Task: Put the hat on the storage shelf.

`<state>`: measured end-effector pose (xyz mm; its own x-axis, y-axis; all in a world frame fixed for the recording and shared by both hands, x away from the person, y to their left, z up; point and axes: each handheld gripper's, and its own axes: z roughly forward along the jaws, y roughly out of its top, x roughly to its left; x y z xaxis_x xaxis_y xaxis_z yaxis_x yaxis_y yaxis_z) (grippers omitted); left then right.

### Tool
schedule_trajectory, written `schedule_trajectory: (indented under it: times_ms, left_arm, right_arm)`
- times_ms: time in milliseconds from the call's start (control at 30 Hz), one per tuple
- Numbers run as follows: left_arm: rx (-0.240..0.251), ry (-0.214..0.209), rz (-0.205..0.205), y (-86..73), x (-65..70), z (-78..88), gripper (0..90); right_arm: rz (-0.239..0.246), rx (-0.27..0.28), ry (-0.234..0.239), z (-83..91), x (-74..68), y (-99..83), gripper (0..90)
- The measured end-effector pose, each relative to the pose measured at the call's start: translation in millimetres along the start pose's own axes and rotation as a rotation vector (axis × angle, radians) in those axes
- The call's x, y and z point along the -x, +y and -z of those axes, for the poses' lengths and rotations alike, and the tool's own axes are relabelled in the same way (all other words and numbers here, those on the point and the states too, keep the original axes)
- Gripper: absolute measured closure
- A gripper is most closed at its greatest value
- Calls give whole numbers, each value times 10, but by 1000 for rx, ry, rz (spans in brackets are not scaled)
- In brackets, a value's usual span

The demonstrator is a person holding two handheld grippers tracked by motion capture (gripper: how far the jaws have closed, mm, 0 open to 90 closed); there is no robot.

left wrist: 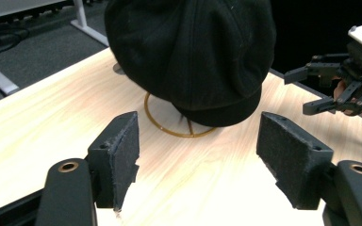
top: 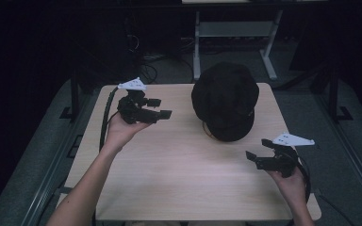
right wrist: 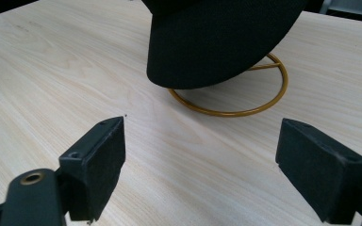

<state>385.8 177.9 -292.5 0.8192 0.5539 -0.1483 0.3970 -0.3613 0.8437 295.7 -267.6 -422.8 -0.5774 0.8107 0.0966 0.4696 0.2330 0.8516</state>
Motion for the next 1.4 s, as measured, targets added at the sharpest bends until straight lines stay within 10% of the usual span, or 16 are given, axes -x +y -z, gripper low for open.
schedule_trajectory:
  times_ms: [1400]
  left_arm:
    - [-8,26,55,-721,-44,128,273]
  right_arm:
    - [14,-29,9,-20,-44,-23,159]
